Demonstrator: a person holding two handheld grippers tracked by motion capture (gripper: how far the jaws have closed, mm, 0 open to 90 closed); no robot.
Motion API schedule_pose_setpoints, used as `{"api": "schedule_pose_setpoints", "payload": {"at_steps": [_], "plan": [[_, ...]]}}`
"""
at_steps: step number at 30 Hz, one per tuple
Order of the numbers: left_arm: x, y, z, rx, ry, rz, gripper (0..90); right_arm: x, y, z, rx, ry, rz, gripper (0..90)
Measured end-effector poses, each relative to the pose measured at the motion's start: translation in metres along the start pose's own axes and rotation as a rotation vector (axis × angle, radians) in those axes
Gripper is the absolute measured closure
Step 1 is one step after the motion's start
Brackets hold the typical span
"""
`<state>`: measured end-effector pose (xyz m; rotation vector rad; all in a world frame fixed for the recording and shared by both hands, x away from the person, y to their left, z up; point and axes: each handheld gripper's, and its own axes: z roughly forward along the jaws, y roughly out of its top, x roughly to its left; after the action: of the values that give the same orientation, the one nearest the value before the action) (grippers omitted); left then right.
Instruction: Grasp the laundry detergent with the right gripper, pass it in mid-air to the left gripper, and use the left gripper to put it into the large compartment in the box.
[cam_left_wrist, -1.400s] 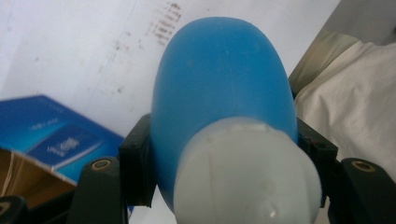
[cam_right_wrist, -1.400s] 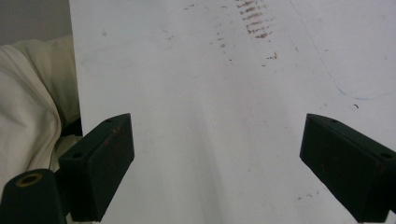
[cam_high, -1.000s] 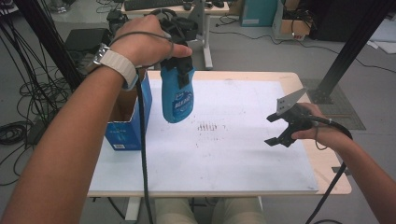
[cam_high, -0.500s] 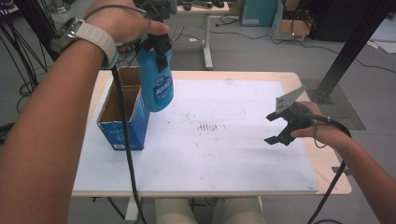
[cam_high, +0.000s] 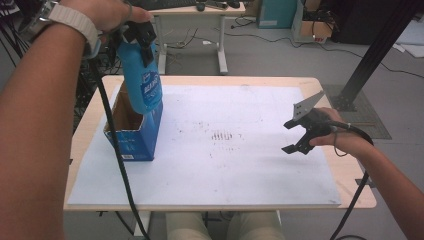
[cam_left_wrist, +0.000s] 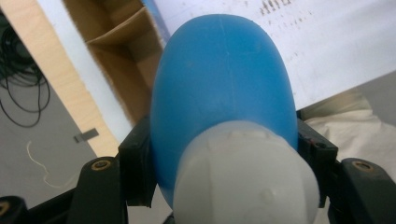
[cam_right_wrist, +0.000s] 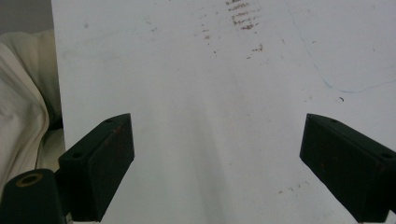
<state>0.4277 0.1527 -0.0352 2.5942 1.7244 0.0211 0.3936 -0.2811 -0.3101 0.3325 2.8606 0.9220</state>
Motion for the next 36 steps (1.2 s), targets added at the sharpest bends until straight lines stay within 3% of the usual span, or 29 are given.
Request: {"api": "schedule_pose_setpoints", "payload": {"at_steps": [2,3,6,8,11,13,25,30,36], "plan": [[0.006,-0.002,-0.002,0.002,0.003,-0.028,37.6,-0.002,0.001,-0.001,0.023,0.006,-0.014,10.0],[0.010,-0.002,-0.003,-0.003,0.006,-0.045,37.6,-0.001,0.000,0.001,0.000,0.001,0.000,10.0],[0.018,-0.005,-0.005,-0.001,0.014,-0.094,37.6,-0.002,0.001,0.002,0.001,0.002,-0.001,10.0],[0.023,-0.006,-0.006,-0.005,0.013,-0.116,37.6,-0.004,0.002,0.000,0.033,0.012,-0.018,10.0],[0.031,-0.008,-0.006,-0.014,0.011,-0.151,37.6,-0.004,0.002,0.003,0.001,0.002,-0.001,10.0],[0.036,-0.009,-0.007,-0.020,0.009,-0.173,37.6,-0.004,0.002,0.003,0.007,0.002,0.006,10.0],[0.052,-0.007,-0.002,-0.036,0.028,-0.229,37.6,-0.007,0.001,0.002,0.010,-0.002,0.011,10.0],[0.056,-0.006,0.003,-0.043,0.051,-0.250,37.6,-0.007,-0.001,0.003,0.003,-0.005,0.019,10.0],[0.061,-0.005,0.014,-0.048,0.047,-0.269,37.6,-0.007,-0.003,0.004,0.006,-0.005,0.026,10.0]]}}
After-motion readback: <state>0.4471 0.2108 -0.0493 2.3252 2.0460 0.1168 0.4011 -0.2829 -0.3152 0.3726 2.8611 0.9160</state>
